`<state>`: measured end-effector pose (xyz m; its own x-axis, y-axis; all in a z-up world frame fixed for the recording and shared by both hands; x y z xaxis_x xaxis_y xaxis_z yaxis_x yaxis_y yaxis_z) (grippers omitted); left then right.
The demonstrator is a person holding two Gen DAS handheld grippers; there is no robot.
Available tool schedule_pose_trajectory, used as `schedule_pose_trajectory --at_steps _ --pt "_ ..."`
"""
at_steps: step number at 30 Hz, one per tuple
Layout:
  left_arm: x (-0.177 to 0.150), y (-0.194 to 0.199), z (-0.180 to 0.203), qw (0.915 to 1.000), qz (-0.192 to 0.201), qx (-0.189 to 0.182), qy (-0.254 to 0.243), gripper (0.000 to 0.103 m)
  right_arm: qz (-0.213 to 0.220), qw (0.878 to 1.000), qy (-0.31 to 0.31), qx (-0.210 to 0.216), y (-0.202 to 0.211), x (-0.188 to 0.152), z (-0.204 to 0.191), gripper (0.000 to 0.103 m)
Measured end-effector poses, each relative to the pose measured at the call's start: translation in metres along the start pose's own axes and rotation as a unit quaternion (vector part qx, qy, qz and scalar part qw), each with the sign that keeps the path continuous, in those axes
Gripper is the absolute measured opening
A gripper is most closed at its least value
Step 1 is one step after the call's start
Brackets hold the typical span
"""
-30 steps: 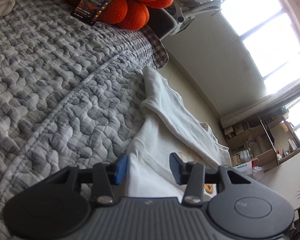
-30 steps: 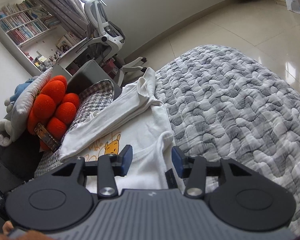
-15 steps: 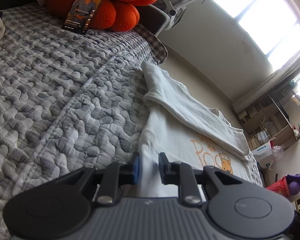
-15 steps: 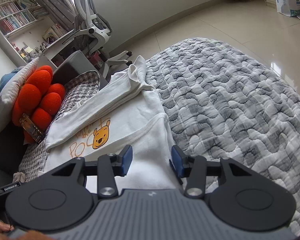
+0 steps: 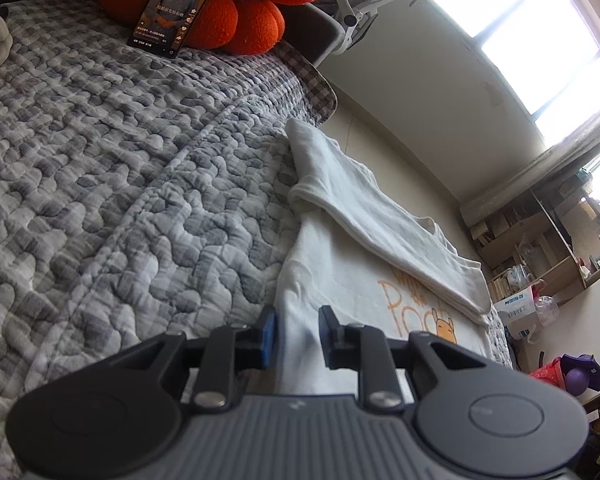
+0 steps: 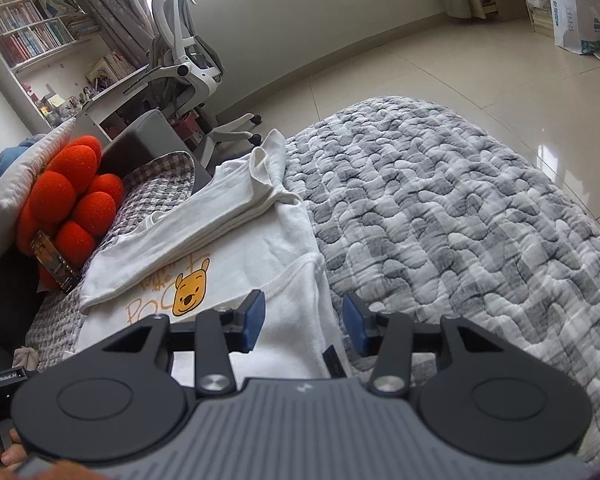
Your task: Fold clothes
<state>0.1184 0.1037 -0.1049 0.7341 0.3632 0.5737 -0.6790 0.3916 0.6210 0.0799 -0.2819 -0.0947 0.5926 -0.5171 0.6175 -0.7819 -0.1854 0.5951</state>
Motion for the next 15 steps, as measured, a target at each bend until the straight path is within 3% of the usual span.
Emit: schedule_pose_trajectory --at_steps 15 --pt "-0.0005 -0.0032 0.0001 0.9999 -0.001 0.007 -0.009 0.022 -0.001 1.000 -0.005 -0.002 -0.0031 -0.0011 0.0032 0.047"
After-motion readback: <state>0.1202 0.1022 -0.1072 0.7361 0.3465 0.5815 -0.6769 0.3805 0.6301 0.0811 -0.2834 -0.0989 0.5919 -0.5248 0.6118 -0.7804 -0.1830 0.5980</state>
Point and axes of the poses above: each gripper's, at about its wrist camera, not at the fingertips, and y roughly against the way its jaws point, z to its right, x to its top, the point moved 8 cm from there along -y, roughly the way its jaws point, and after that the axes turned 3 degrees about -y, right-handed, at the moved point
